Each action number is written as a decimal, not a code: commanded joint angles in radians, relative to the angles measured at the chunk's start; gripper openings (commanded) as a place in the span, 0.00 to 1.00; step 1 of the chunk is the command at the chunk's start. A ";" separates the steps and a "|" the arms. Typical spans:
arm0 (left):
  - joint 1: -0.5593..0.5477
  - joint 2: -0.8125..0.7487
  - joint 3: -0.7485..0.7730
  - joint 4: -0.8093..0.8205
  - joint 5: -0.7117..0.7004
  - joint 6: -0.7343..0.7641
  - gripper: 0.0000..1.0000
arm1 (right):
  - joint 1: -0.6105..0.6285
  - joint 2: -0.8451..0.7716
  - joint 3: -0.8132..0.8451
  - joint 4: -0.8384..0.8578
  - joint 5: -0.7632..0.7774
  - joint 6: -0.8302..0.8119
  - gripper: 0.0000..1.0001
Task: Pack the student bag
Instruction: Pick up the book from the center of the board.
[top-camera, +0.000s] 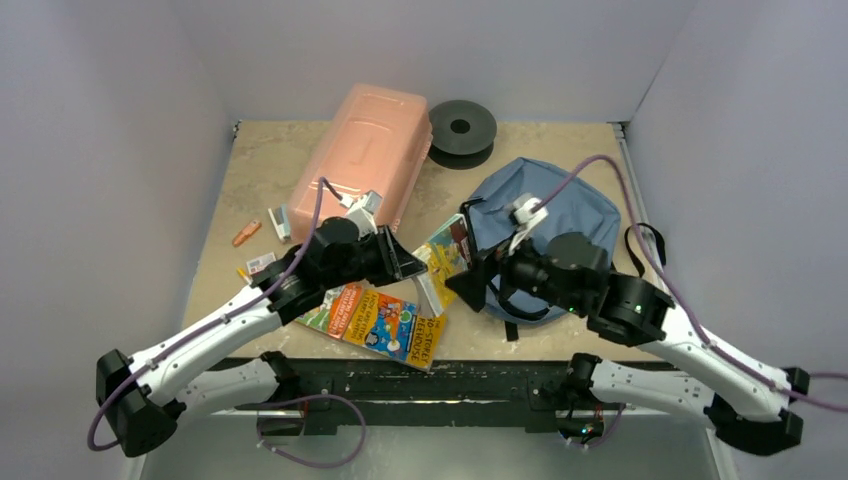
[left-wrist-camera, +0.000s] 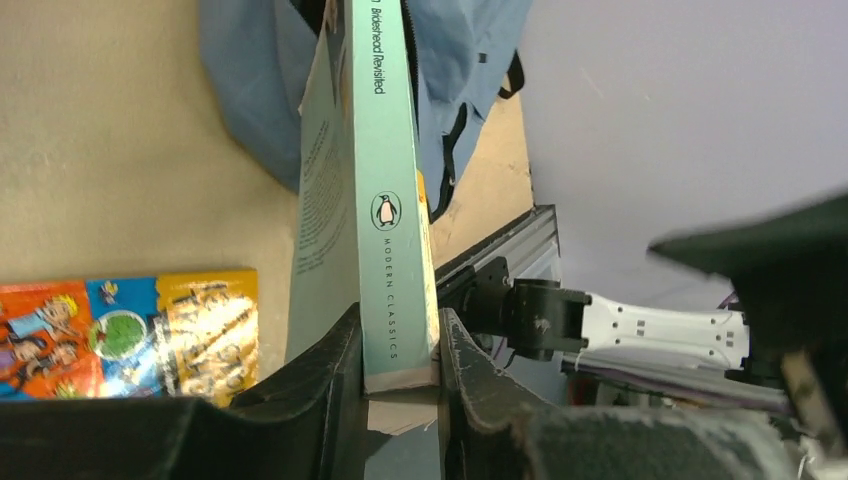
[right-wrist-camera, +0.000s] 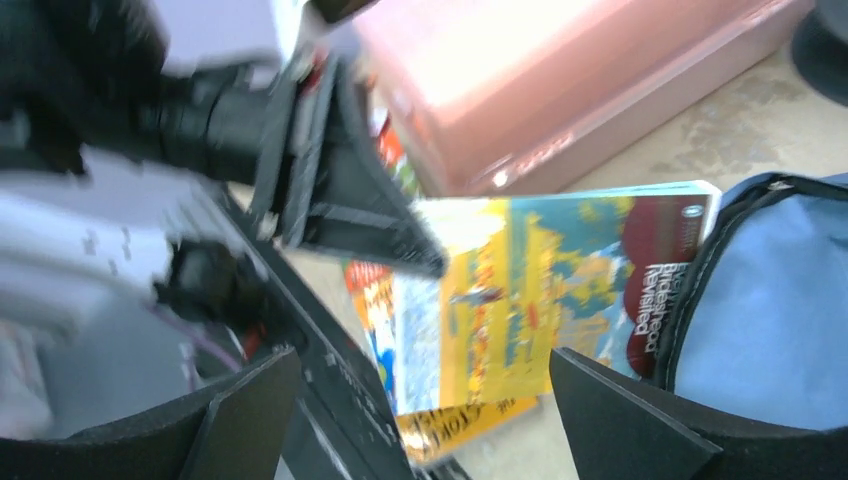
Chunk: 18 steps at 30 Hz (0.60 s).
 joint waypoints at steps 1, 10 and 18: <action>0.062 -0.157 -0.089 0.509 0.177 0.204 0.00 | -0.283 -0.038 -0.058 0.121 -0.391 0.183 0.99; 0.089 -0.277 0.134 0.029 0.302 0.381 0.00 | -0.612 0.068 -0.071 0.289 -0.823 0.154 0.99; 0.091 -0.298 0.261 -0.222 0.568 0.626 0.00 | -0.666 0.050 -0.088 0.366 -0.948 -0.004 0.99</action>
